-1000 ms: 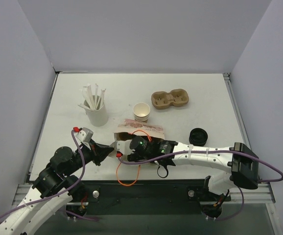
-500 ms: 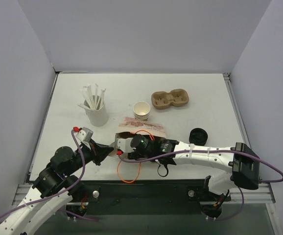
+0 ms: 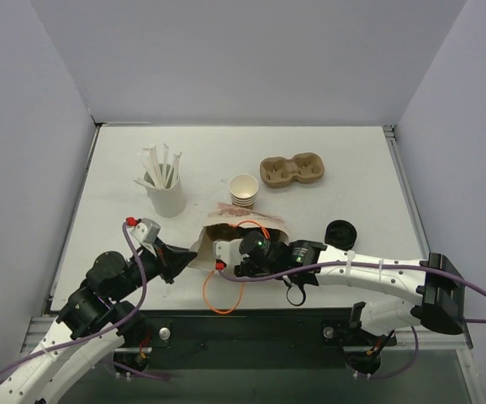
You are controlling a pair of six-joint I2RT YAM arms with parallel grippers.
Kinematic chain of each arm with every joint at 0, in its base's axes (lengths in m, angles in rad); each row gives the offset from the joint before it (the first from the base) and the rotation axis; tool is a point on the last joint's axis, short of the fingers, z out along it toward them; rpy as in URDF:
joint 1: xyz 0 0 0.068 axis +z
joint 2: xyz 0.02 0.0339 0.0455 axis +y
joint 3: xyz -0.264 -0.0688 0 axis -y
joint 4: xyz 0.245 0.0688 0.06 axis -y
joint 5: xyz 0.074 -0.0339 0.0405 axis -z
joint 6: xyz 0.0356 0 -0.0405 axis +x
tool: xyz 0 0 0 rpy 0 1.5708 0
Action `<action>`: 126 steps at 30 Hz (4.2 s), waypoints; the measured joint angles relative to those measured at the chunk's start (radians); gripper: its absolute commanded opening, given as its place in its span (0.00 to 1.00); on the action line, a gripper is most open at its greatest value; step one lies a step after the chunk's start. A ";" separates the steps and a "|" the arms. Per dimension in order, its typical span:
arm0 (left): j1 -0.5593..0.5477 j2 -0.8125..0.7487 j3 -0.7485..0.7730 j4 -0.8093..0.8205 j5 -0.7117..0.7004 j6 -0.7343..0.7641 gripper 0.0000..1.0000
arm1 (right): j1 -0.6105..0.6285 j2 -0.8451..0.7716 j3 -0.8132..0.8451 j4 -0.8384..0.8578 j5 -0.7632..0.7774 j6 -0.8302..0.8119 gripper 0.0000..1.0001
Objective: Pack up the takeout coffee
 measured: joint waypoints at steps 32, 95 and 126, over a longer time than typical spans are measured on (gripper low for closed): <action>0.000 0.021 -0.065 0.117 0.084 0.037 0.00 | -0.006 -0.029 -0.009 -0.106 0.045 0.027 0.38; -0.001 -0.011 -0.030 0.044 -0.122 0.139 0.00 | -0.062 0.091 0.051 0.015 -0.011 -0.119 0.35; -0.001 0.042 -0.030 0.084 -0.101 -0.017 0.49 | -0.116 0.090 0.094 -0.043 -0.038 -0.009 0.35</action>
